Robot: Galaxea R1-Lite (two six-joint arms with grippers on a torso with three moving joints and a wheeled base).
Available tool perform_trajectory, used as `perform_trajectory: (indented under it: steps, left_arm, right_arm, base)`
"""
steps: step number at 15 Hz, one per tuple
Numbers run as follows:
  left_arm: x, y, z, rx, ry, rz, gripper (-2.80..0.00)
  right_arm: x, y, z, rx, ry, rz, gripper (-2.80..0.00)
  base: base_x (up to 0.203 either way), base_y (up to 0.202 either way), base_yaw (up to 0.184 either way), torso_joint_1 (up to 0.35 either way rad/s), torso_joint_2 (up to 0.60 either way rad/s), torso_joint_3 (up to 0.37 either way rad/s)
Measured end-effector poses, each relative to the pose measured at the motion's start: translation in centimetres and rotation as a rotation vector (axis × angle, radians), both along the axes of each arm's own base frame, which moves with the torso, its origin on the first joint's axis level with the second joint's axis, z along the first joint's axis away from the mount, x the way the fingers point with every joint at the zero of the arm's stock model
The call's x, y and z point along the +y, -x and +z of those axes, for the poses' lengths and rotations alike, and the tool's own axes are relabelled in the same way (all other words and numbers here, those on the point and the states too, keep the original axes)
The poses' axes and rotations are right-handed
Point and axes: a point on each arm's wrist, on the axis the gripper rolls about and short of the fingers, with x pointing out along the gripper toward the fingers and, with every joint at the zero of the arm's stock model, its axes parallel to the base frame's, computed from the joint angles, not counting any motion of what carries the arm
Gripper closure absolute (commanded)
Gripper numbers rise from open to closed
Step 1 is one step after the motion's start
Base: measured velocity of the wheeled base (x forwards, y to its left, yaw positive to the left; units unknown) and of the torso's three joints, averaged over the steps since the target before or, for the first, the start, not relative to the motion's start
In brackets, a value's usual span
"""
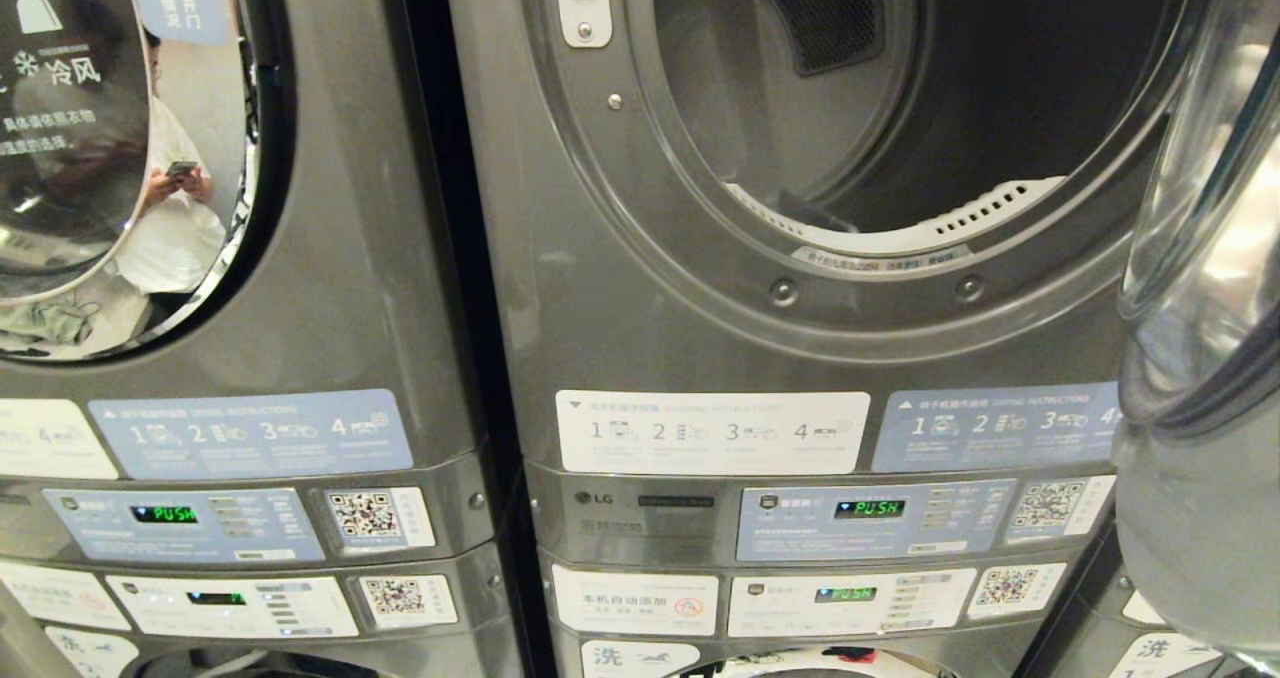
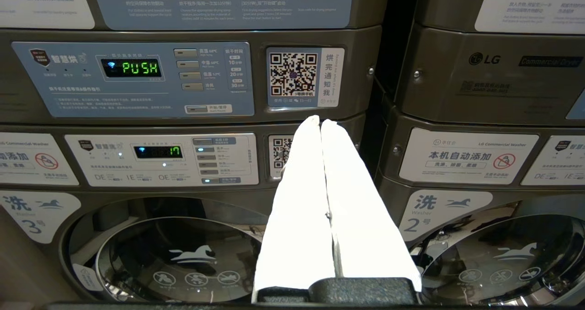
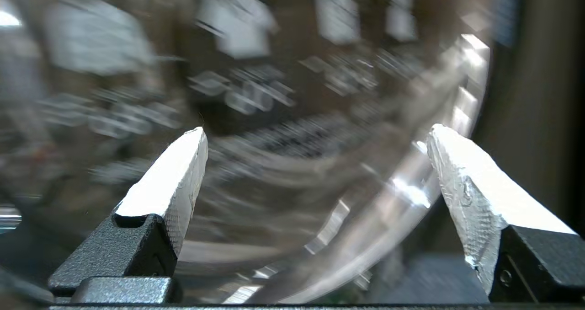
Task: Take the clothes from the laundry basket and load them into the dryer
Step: Open the dryer
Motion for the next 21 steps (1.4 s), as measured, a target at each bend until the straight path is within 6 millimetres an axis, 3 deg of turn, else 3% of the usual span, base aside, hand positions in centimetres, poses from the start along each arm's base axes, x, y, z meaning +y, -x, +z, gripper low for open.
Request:
perform_trajectory:
  steps: [1,2,6,9,12,16,21]
  left_arm:
    - [0.0,0.0,0.0,0.0,0.0,-0.001,0.0]
    - [0.0,0.0,0.0,0.0,0.0,-0.001,0.0]
    - [0.0,0.0,0.0,0.0,0.0,0.001,0.0]
    - [0.0,0.0,0.0,0.0,0.0,0.0,0.0]
    - [0.0,0.0,0.0,0.0,0.0,0.0,0.0]
    - [0.0,0.0,0.0,0.0,0.0,0.0,0.0]
    - [0.0,0.0,0.0,0.0,0.001,0.0,0.0]
  right_arm:
    - [-0.1,0.0,-0.8,0.034,-0.002,-0.068,-2.8]
    - [-0.2,0.1,-1.6,0.061,0.015,-0.121,0.0]
    - [-0.4,1.7,-4.5,0.105,0.121,-0.239,0.0]
    - [-0.6,4.2,-6.9,0.174,0.2,-0.306,0.0]
    - [-0.6,6.5,-11.6,0.347,0.264,-0.3,0.0]
    - [-0.5,6.9,-18.2,0.438,0.305,-0.277,0.0]
    - [-0.4,4.7,-23.3,0.411,0.324,-0.273,0.0]
  base:
    - [0.0,0.0,0.0,0.0,0.0,0.0]
    - [0.0,0.0,0.0,0.0,0.0,0.0]
    - [0.0,0.0,0.0,0.0,0.0,0.0]
    - [0.0,0.0,0.0,0.0,0.0,0.0]
    - [0.0,0.0,0.0,0.0,0.0,0.0]
    - [0.0,0.0,0.0,0.0,0.0,0.0]
    - [0.0,0.0,0.0,0.0,0.0,0.0]
